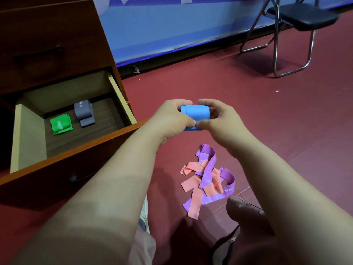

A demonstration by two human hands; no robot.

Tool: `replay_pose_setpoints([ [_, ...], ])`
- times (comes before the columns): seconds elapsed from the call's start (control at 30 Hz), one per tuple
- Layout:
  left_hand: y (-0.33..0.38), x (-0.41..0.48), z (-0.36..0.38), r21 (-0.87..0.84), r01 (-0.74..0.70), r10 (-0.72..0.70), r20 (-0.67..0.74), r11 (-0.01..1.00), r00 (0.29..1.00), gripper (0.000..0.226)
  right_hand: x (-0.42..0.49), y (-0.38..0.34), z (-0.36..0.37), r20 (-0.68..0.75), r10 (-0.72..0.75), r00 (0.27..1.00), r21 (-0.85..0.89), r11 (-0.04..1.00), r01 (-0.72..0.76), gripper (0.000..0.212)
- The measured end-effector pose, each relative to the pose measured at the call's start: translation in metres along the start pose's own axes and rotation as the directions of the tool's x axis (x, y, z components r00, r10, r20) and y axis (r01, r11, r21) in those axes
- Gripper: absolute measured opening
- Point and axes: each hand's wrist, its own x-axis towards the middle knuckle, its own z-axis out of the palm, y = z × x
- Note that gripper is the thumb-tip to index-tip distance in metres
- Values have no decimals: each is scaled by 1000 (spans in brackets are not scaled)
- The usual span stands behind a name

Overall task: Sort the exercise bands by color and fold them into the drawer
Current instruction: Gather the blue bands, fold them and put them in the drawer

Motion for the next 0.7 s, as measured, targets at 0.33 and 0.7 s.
replay_pose_setpoints([
  [0.33, -3, 1, -1, 93, -44, 43, 16, 995, 999, 40, 0, 1, 2, -9, -12, 1000, -90, 996, 11, 40],
  [0.7, -6, 0, -1, 197, -89, 73, 86, 976, 994, 20, 1, 1, 1, -13, 37, 999, -55, 998, -38, 28],
])
